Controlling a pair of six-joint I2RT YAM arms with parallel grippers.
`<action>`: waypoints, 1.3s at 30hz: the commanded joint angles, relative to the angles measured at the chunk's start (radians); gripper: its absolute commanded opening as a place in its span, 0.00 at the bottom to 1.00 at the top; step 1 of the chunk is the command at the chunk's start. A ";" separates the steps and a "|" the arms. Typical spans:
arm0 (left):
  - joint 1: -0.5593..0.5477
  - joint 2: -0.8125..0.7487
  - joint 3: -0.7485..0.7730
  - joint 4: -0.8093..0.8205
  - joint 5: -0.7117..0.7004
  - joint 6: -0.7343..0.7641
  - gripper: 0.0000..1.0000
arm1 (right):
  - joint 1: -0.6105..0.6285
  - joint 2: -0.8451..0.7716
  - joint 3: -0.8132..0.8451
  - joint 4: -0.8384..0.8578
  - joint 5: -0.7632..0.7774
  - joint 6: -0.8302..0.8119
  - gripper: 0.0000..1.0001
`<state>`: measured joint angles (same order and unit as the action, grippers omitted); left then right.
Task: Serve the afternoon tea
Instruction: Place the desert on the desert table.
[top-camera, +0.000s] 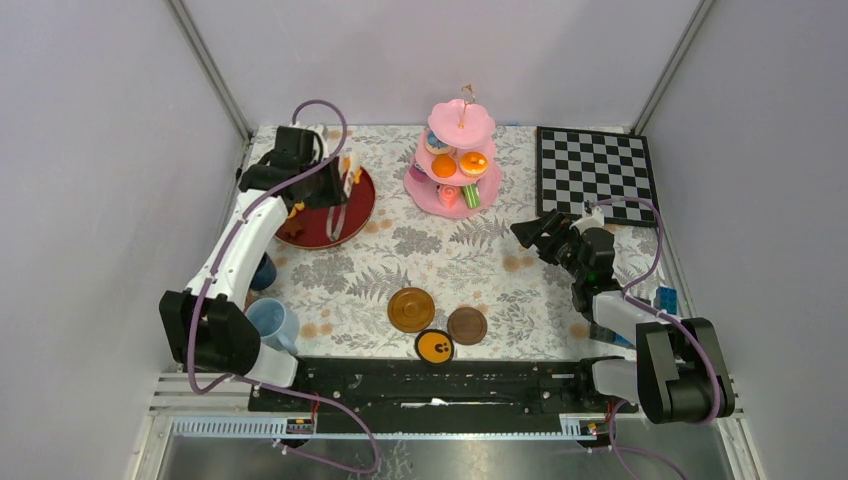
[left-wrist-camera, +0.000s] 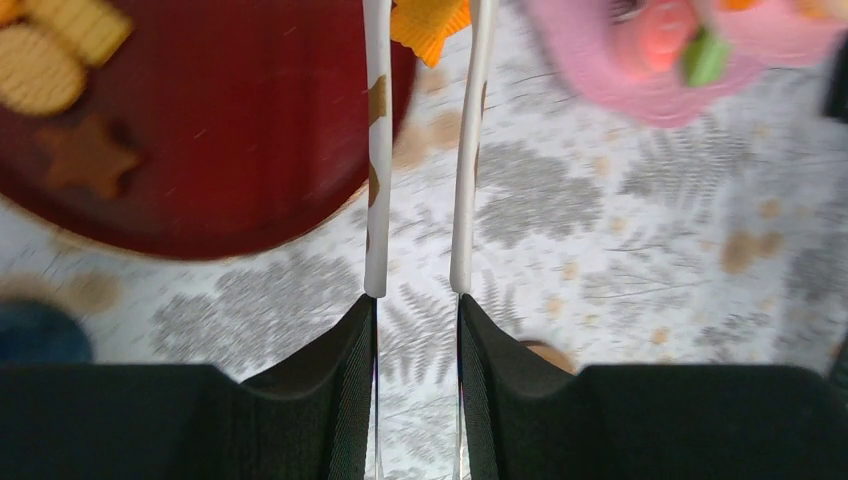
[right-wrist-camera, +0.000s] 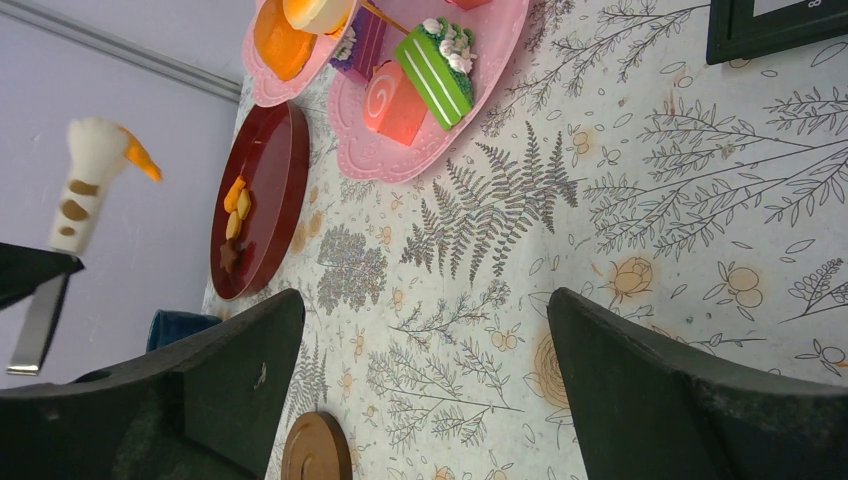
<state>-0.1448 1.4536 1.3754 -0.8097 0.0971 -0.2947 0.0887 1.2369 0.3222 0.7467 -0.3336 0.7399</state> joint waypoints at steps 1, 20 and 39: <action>-0.091 -0.004 0.125 0.151 0.101 -0.083 0.15 | -0.006 -0.016 -0.007 0.039 0.010 -0.005 0.98; -0.273 0.333 0.531 0.363 0.183 -0.203 0.16 | -0.006 -0.009 -0.010 0.044 0.007 -0.002 0.98; -0.285 0.474 0.624 0.366 0.168 -0.238 0.29 | -0.006 -0.002 -0.012 0.059 0.000 0.006 0.98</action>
<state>-0.4267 1.9308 1.9297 -0.5125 0.2581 -0.5255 0.0887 1.2369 0.3141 0.7544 -0.3321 0.7425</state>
